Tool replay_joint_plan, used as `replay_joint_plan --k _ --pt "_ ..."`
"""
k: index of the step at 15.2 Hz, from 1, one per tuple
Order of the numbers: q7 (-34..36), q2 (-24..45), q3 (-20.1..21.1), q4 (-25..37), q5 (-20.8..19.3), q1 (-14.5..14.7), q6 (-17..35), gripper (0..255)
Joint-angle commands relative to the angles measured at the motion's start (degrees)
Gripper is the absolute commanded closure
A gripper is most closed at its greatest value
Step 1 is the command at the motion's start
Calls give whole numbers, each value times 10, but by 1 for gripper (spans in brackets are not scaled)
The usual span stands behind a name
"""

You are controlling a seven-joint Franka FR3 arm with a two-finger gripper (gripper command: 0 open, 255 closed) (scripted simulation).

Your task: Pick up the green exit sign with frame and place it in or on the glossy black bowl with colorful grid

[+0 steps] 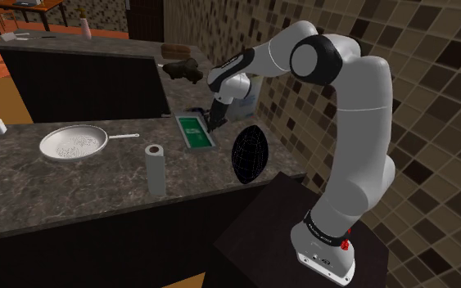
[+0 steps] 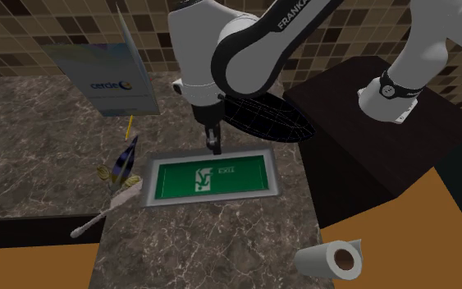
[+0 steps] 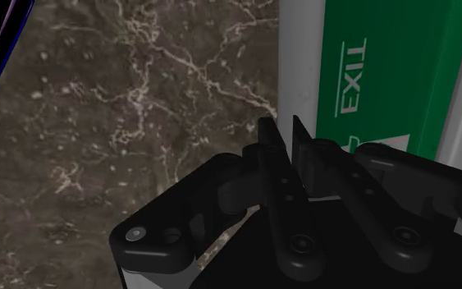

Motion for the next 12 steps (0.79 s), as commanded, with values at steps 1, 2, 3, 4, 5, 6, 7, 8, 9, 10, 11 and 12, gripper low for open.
replay_joint_plan --k 1,2,3,4,5,6,7,8,9,10,11,12 --pt "5 -10 -3 3 -5 0 -13 255" --pt "8 -15 -4 4 -7 1 -18 255" --pt "10 -20 -4 5 -9 1 -23 255" --pt "13 -25 -5 5 -11 2 -28 255" --pt "15 -30 -6 6 -13 2 -34 255" --pt "18 -34 -7 7 -15 3 -39 255" --pt "20 -39 -8 8 -16 3 -45 255" --pt "23 -43 -9 10 -18 3 -50 255" --pt "25 -48 -10 11 -20 4 -56 255" --pt "28 -52 -10 13 -22 4 -61 255" --pt "30 -56 -11 14 -24 4 -67 255" --pt "32 -61 -12 16 -26 5 -73 255"
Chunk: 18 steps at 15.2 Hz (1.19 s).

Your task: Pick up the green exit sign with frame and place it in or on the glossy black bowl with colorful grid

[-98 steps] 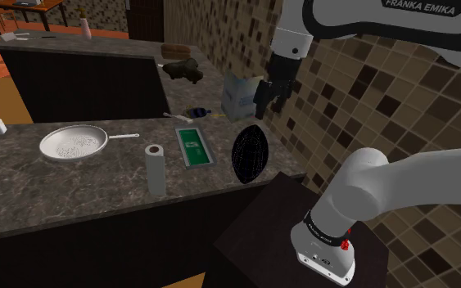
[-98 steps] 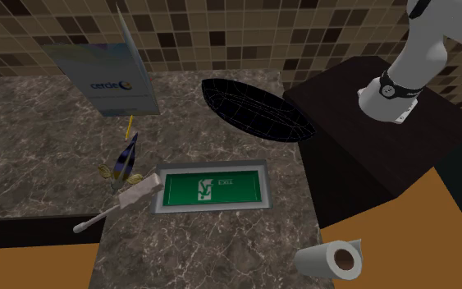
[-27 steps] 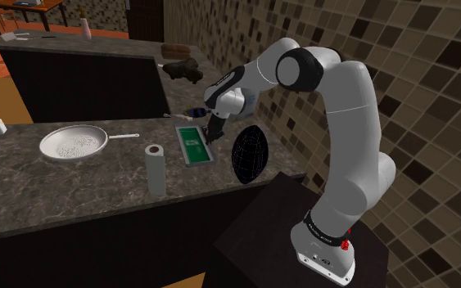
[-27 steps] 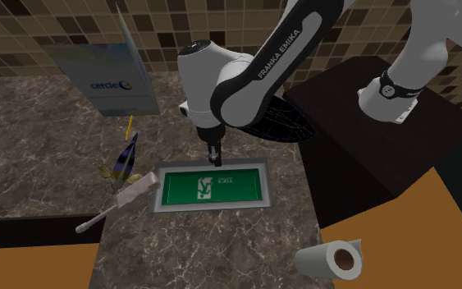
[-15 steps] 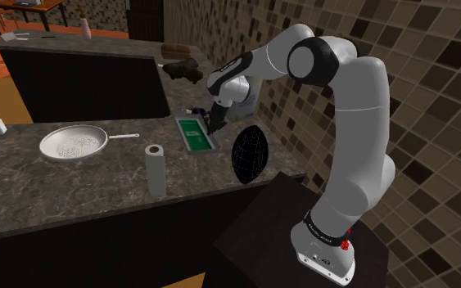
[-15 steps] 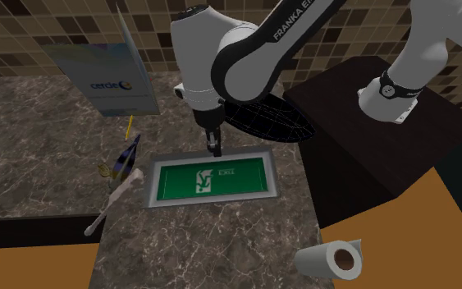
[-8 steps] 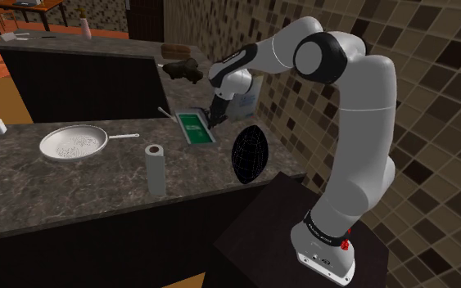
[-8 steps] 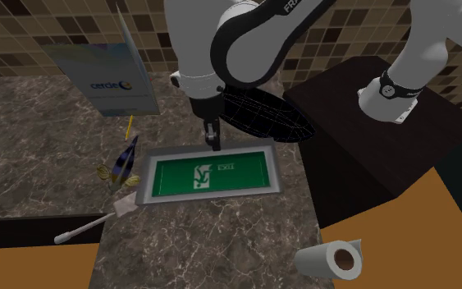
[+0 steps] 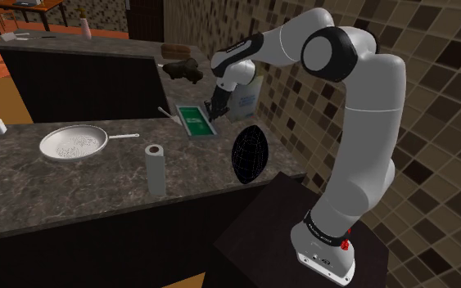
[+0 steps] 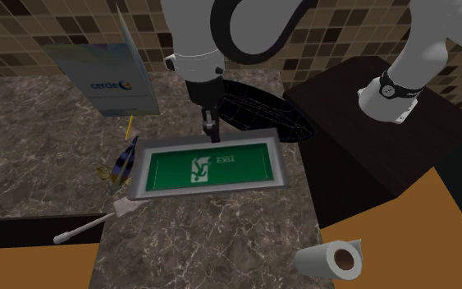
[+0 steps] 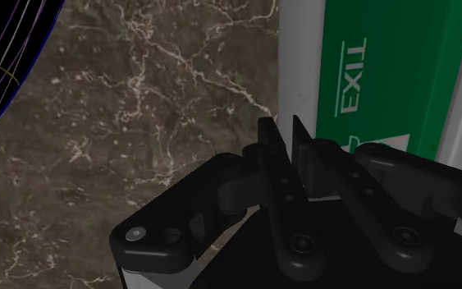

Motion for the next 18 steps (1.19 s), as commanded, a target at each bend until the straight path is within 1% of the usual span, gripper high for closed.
replay_joint_plan --k 1,2,10,18 --pt "5 -7 -1 6 -4 0 -13 255" --pt "7 -10 -2 7 -5 1 -16 255" --pt "-75 -119 -33 -144 -9 -40 4 255" --pt "-156 -207 -78 -251 -34 -88 3 255"
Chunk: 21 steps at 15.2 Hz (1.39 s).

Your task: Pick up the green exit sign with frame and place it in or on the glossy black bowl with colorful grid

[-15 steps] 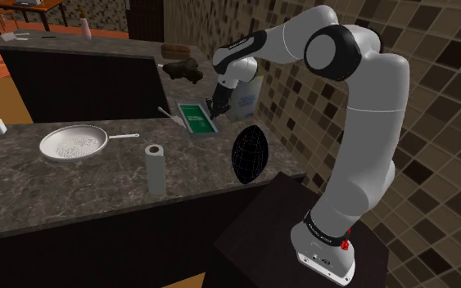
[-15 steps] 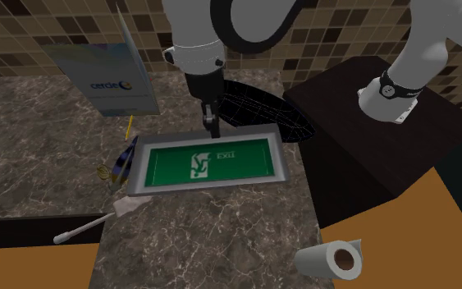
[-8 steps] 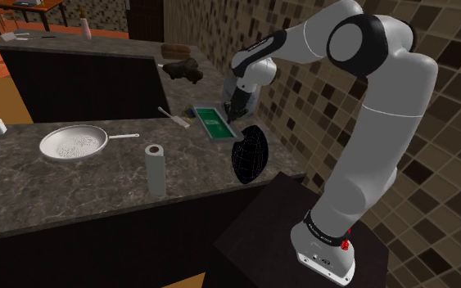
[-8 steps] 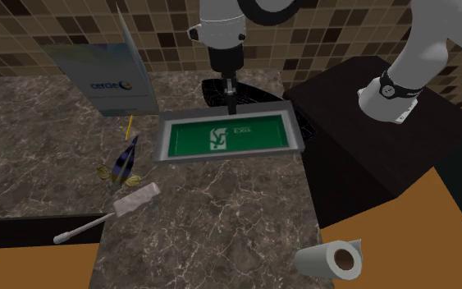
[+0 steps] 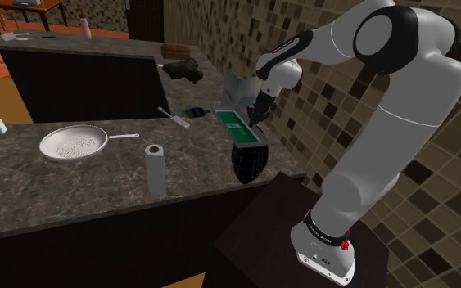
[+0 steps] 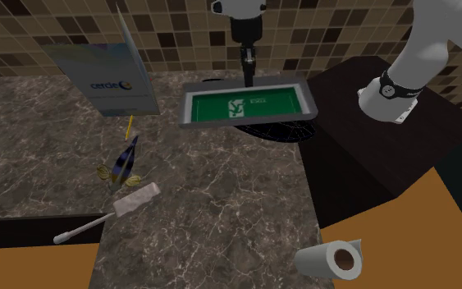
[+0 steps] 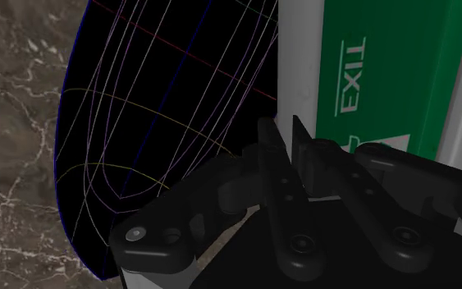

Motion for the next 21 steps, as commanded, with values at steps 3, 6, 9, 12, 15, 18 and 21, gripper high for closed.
replay_joint_plan --k 3,6,9,12,15,18,21 --pt "-41 -40 -26 -45 -19 -26 -5 255" --pt "-72 -64 -48 -69 -37 -48 -12 255" --pt "-85 -57 -51 -77 -32 -51 1 255" --pt "-97 -39 -51 -84 -20 -50 22 255" --pt "-111 -20 -50 -89 -7 -50 43 255" --pt "-125 0 -48 -92 9 -50 63 255" --pt "-140 20 -45 -95 25 -50 83 255"
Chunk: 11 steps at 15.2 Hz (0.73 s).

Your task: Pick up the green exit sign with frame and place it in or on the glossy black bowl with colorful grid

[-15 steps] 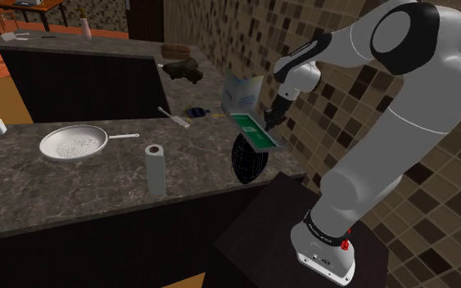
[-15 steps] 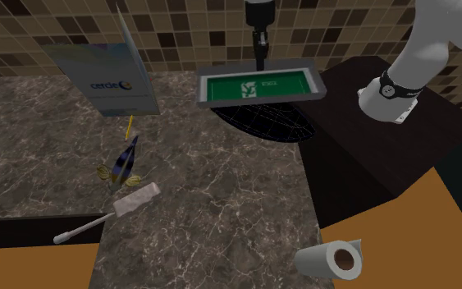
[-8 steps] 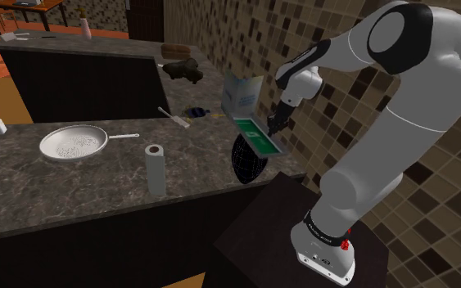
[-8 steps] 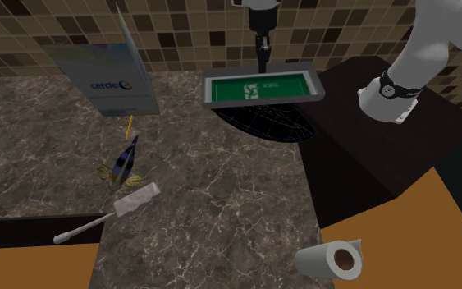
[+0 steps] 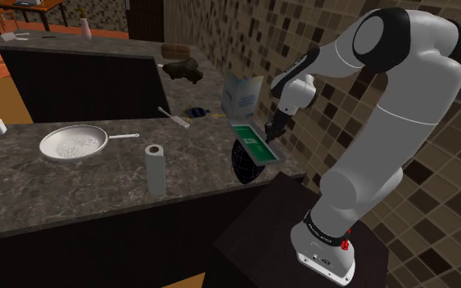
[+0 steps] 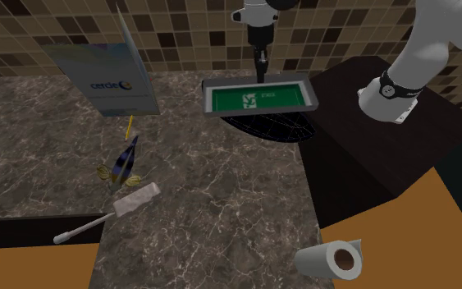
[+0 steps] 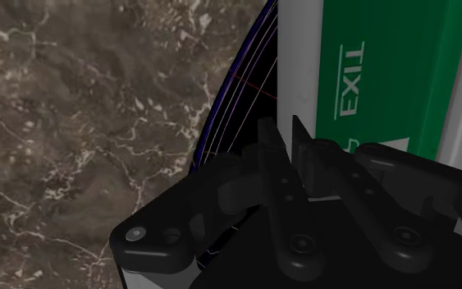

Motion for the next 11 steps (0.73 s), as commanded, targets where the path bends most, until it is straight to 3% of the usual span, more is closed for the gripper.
replay_joint_plan --k 1,8,9,11 --pt "-11 16 3 -1 13 0 15 255" --pt "-11 16 3 -1 13 0 15 255" --pt "-11 16 3 -1 13 0 15 0" --pt "-11 16 3 -1 13 0 15 0"
